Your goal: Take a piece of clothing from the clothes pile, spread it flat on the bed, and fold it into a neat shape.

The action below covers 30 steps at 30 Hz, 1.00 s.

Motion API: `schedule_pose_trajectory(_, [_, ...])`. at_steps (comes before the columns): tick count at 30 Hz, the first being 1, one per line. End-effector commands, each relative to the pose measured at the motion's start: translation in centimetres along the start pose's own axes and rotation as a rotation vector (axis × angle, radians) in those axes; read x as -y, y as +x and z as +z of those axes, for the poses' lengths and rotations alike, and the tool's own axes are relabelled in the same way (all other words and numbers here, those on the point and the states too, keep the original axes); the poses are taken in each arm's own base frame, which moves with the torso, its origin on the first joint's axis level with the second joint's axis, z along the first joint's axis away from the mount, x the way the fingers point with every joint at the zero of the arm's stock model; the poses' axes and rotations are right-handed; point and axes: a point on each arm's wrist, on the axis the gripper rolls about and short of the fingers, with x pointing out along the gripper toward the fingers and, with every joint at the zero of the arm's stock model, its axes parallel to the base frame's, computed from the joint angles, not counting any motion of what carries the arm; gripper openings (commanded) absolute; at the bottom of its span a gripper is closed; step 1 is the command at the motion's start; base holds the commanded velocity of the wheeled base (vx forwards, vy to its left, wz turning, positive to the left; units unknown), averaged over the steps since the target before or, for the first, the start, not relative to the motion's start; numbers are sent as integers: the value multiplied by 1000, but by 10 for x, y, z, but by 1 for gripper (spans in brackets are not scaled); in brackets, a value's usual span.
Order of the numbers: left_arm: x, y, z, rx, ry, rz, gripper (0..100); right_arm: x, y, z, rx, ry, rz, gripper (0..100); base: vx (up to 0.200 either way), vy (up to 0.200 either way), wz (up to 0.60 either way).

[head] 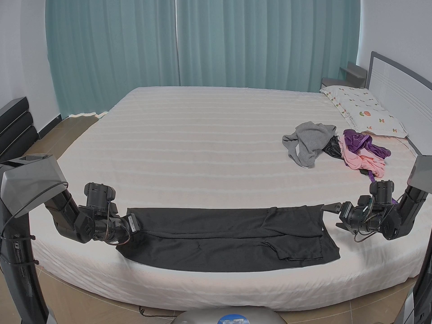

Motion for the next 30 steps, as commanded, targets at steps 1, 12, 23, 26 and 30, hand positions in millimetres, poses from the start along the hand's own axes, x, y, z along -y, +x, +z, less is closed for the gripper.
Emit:
schedule_pose_trajectory(1, [7, -6, 4, 18, 9, -15, 0, -1, 0, 0, -1, -3, 1, 100, 0, -200, 0])
schedule_pose_trajectory(12, [32, -25, 5, 46, 20, -68, 0, 0, 2, -4, -15, -2, -2, 100, 0, -200, 0])
schedule_pose_trajectory(23, [78, -54, 11, 7, 79, -117, 0, -1, 1, -5, -17, -3, -2, 100, 0, -200, 0])
schedule_pose_trajectory(26, [92, -56, 9, -24, 100, -125, 0, -1, 1, -5, -17, -3, -2, 100, 0, -200, 0])
schedule_pose_trajectory(30, [110, -54, 6, -51, 110, -139, 0, 0, 1, -6, -21, -3, -3, 100, 0, -200, 0])
